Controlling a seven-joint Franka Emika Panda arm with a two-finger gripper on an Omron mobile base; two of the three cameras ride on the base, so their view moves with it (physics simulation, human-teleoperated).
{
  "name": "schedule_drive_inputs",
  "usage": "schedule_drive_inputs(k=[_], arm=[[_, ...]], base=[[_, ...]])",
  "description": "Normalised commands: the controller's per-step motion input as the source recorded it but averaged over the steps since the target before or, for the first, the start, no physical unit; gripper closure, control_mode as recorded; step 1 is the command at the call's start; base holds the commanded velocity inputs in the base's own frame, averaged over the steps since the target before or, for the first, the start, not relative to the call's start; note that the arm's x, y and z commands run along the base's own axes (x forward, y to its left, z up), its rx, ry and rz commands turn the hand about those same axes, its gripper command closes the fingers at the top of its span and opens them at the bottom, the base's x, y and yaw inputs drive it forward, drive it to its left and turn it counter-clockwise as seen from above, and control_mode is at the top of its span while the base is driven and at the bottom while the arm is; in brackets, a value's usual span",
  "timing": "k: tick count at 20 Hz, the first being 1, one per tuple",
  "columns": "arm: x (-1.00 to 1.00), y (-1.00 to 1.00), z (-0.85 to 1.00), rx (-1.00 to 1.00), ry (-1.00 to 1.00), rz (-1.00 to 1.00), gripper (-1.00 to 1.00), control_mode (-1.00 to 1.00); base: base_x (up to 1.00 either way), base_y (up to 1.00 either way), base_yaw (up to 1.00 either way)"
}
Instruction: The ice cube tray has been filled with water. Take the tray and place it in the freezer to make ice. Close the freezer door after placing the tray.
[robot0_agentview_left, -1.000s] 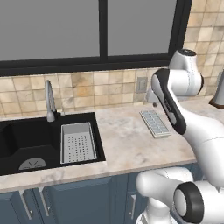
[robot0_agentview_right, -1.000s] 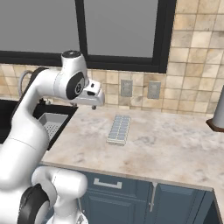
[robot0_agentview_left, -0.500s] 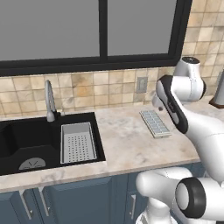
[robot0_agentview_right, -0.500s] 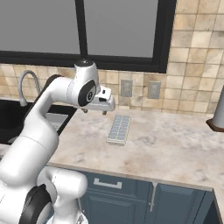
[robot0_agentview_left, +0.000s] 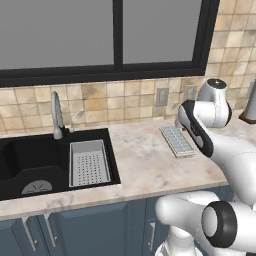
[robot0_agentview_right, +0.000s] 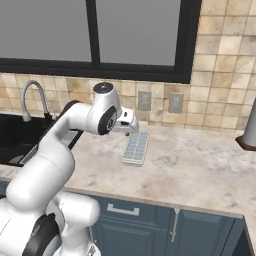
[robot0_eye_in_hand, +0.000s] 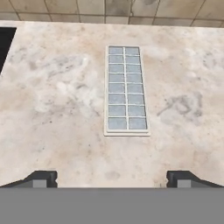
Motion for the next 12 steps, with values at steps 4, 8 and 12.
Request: schedule_drive_inputs(k=[4,8,12], arm=[[0.39,-0.24,-0.33,0.00,-0.07,0.00,-1.00,-1.00],[0.45,-0.12,-0.04,0.00,0.02,0.00,-1.00,-1.00],[0.36,-0.05,0.00,0.00,0.08,0.00,-1.00,-1.00]], base=[[0.00,0.00,0.00],[0.00,0.00,0.00],[0.00,0.00,0.00]])
